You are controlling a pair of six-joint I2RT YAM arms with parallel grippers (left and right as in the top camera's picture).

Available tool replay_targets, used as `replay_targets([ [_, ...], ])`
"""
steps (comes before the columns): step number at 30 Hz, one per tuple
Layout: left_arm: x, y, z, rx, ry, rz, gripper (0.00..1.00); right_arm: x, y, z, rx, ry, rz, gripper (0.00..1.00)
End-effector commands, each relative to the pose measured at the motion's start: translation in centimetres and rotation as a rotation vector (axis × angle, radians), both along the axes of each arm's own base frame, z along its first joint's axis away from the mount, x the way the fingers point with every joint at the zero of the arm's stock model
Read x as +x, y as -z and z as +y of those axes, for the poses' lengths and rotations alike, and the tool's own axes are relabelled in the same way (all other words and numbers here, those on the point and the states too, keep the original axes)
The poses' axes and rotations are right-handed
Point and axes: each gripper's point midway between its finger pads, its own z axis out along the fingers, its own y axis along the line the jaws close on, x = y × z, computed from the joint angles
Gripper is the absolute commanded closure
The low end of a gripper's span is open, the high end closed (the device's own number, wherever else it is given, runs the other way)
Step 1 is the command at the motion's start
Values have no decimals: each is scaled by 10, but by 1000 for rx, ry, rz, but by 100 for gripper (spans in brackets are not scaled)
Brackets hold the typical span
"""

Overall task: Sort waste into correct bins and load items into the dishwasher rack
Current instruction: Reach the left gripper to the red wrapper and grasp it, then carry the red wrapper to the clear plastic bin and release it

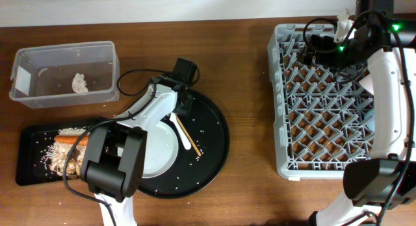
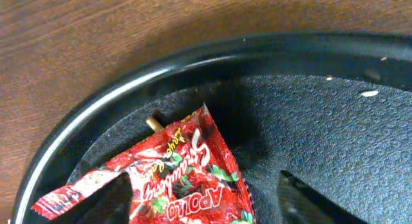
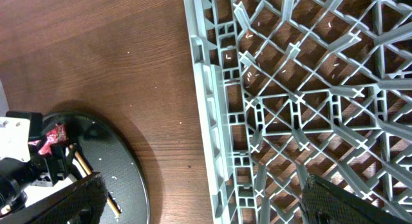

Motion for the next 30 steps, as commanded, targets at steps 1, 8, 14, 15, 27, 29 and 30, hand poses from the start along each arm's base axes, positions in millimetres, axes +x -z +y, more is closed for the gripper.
replay_targets([
  [1,-1,5,7,24,-20,3,37,1,-3,-3,-11,9,-8,1],
  [8,-7,22,12,53,-23,45,46,1,-3,-3,-11,9,-8,1],
  [14,-5,20,10,49,-22,35,73,1,-3,-3,-11,9,-9,1],
  [15,-4,20,10,48,-22,33,75,1,-3,-3,-11,9,-8,1],
  [27,17,-81,0,-49,-29,-183,99,1,-3,-3,-11,9,-8,1],
  [29,15,-111,2,-84,-59,-246,99,1,-3,-3,-12,10,-8,1],
  [30,16,-135,11,-91,-123,-318,99,1,-3,-3,-11,9,-8,1],
])
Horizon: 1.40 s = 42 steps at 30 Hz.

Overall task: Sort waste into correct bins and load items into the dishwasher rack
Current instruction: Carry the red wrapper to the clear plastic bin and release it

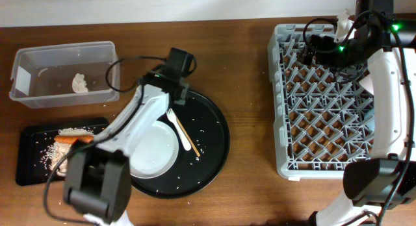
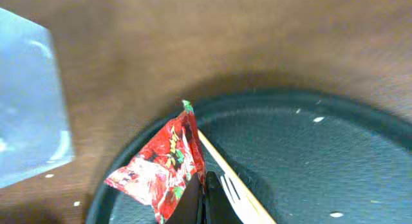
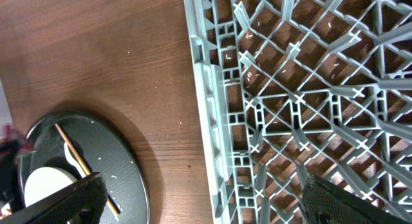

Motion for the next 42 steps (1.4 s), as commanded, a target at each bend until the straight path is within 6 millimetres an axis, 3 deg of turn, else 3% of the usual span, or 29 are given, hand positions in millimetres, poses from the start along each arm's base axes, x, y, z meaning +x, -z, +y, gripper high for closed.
replay_targets([
  [1,7,-83,25,-74,-176,-234,99,1,-3,-3,-12,9,-9,1],
  [3,15,-116,47,-120,-236,-340,99,1,-3,-3,-12,9,-9,1],
  [6,32,-139,112,-240,-499,-480,99,1,-3,-3,-11,9,-9,1],
  [7,40,-140,155,-308,-670,-550,99,1,-3,-3,-11,9,-9,1],
  [9,52,-132,206,-341,-799,-609,99,1,-3,-3,-11,9,-9,1],
  [10,59,-126,226,-330,-828,-635,99,1,-3,-3,-11,9,-9,1],
  [13,82,-107,259,-179,-734,-639,99,1,-3,-3,-11,9,-9,1],
  [15,93,-85,267,-83,-653,-596,97,1,-3,-3,-11,9,-9,1],
  [17,99,-66,267,-17,-589,-546,85,1,-3,-3,-11,9,-9,1],
  [18,98,-59,267,-8,-585,-522,59,1,-3,-3,-11,9,-9,1],
  [19,97,-57,267,-8,-585,-516,40,1,-3,-3,-12,9,-9,1],
  [24,81,-50,266,10,-591,-431,34,1,-3,-3,-11,9,-9,1],
  [26,65,-57,259,13,-583,-383,21,1,-3,-3,-11,9,-9,1],
  [29,40,-83,226,-128,-635,-372,1,1,-3,-3,-11,9,-9,1],
  [31,4,-97,209,-299,-778,-333,1,1,-3,-3,-11,9,-9,1],
  [34,-19,-97,203,-328,-821,-273,1,1,-3,-3,-11,9,-9,1],
  [42,-30,-87,195,-344,-812,-193,1,1,-3,-3,-8,8,-9,1],
])
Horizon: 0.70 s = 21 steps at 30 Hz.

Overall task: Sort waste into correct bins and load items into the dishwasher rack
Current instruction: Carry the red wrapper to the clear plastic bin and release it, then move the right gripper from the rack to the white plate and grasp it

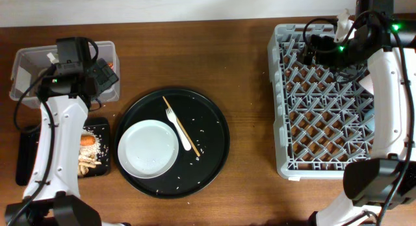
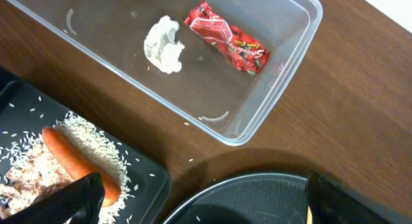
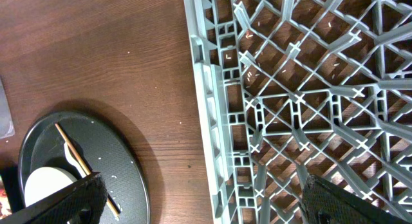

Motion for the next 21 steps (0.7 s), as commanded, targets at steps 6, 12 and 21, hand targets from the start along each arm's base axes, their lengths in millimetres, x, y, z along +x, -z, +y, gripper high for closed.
replay_targets([
  [6,0,1,-1,-16,-8,0,1,1,-18,35,230,-35,-23,1],
  [12,0,1,-1,-16,-8,0,1,-16,-30,115,381,-225,5,1],
  [21,0,1,-1,-16,-8,0,1,-15,-36,157,374,-340,-45,1],
])
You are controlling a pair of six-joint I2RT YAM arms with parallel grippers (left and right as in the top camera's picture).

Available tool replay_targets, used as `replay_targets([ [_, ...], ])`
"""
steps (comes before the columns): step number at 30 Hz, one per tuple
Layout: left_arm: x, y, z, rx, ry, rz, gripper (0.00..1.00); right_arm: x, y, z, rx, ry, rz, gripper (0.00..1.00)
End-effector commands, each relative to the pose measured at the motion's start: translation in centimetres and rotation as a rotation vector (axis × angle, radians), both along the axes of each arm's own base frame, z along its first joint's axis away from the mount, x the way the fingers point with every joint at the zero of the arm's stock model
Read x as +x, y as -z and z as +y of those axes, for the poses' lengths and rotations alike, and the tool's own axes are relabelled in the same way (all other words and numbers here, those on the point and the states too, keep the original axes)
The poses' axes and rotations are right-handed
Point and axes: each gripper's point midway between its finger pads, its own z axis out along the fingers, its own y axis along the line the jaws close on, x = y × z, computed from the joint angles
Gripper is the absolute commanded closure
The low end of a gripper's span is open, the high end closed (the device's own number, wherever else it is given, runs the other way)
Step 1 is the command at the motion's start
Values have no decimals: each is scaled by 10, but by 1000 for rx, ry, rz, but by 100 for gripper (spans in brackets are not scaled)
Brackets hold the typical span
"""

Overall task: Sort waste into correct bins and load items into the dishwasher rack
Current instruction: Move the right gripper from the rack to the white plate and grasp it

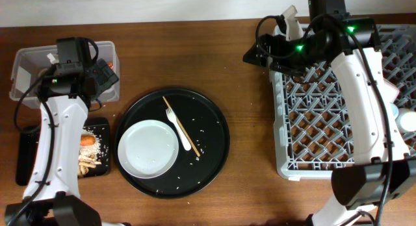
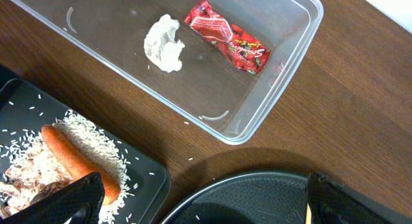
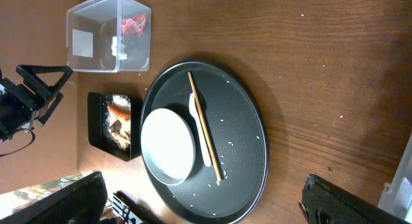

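Observation:
A red wrapper (image 2: 226, 38) lies in the clear bin (image 2: 288, 82) beside a white crumpled wad (image 2: 163, 44). My left gripper (image 2: 203, 201) hangs open above the bin's right end (image 1: 103, 75), holding nothing. On the round black tray (image 1: 214, 132) are a white plate (image 1: 148, 148), a white fork (image 1: 184, 136) and a wooden chopstick (image 1: 177, 119). My right gripper (image 1: 259, 57) is open and empty, just left of the grey dishwasher rack (image 1: 331, 102). Its wrist view looks down at the round tray (image 3: 248, 153), and its gripper (image 3: 206, 201) is wide open.
A black rectangular tray (image 2: 145, 176) with a sausage (image 2: 74, 158) and rice sits below the bin, left of the round tray. Bare wooden table lies between the round tray and the rack. A white object (image 1: 408, 119) shows at the rack's right edge.
My right gripper has moved from over the rack's far part to just past the rack's left edge, and its view now takes in the round tray. The left arm has not moved.
My left gripper was around the red wrapper on the round tray. Then it held the wrapper, shut, above the tray's far edge. Then the wrapper lay in the clear bin with the gripper open above it. The right arm stayed over the rack until it shifted left.

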Motion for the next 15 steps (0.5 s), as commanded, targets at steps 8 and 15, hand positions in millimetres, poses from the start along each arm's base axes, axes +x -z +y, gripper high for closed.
replay_targets([
  [8,1,1,-1,-13,-4,-1,1,-14,0,50,-46,-116,-46,1],
  [15,1,1,-1,-13,-4,-1,1,-12,-1,51,-44,-118,-57,1],
])
